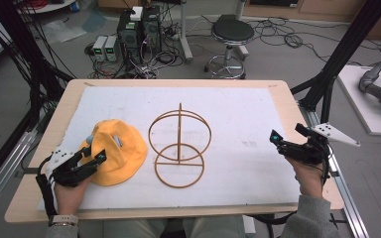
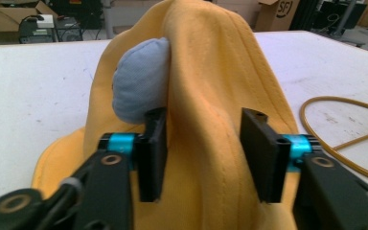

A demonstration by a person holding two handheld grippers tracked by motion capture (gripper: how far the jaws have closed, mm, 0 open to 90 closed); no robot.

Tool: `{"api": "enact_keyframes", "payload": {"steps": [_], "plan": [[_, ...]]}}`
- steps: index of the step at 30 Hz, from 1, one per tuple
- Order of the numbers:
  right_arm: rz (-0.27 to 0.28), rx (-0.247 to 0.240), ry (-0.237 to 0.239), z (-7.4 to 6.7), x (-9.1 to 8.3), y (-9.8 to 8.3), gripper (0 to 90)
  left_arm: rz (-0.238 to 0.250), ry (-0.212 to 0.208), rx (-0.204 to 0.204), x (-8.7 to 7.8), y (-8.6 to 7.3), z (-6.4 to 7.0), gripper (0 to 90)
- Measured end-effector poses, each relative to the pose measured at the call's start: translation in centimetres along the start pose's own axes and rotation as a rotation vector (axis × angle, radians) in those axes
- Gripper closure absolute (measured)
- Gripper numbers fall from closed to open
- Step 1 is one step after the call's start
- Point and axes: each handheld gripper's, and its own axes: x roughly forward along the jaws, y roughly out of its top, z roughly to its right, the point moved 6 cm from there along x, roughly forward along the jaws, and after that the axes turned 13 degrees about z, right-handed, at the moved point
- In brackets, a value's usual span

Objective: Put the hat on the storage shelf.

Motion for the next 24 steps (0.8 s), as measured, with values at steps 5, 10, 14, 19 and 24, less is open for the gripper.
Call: {"api": "enact_keyframes", "payload": {"steps": [5,10,14,19,24], "plan": [[0.003,0.002,-0.002,0.1,0.0,0.0,1.2,-0.003,-0.008,0.008,0.0,0.0,0.2,63.7],[0.006,0.004,0.001,0.1,-0.1,0.1,1.2,-0.020,-0.010,0.025,0.0,0.0,0.3,80.3],[0.005,0.002,0.001,0.1,0.0,0.0,1.2,-0.005,0.004,0.053,-0.1,0.2,0.5,85.4],[0.004,0.005,-0.004,0.1,-0.1,0.0,1.2,0.019,0.013,0.067,-0.3,0.6,0.5,87.6],[0.004,0.005,-0.006,0.2,-0.1,0.0,1.2,0.058,0.012,0.069,-0.5,1.1,0.7,87.7]]}}
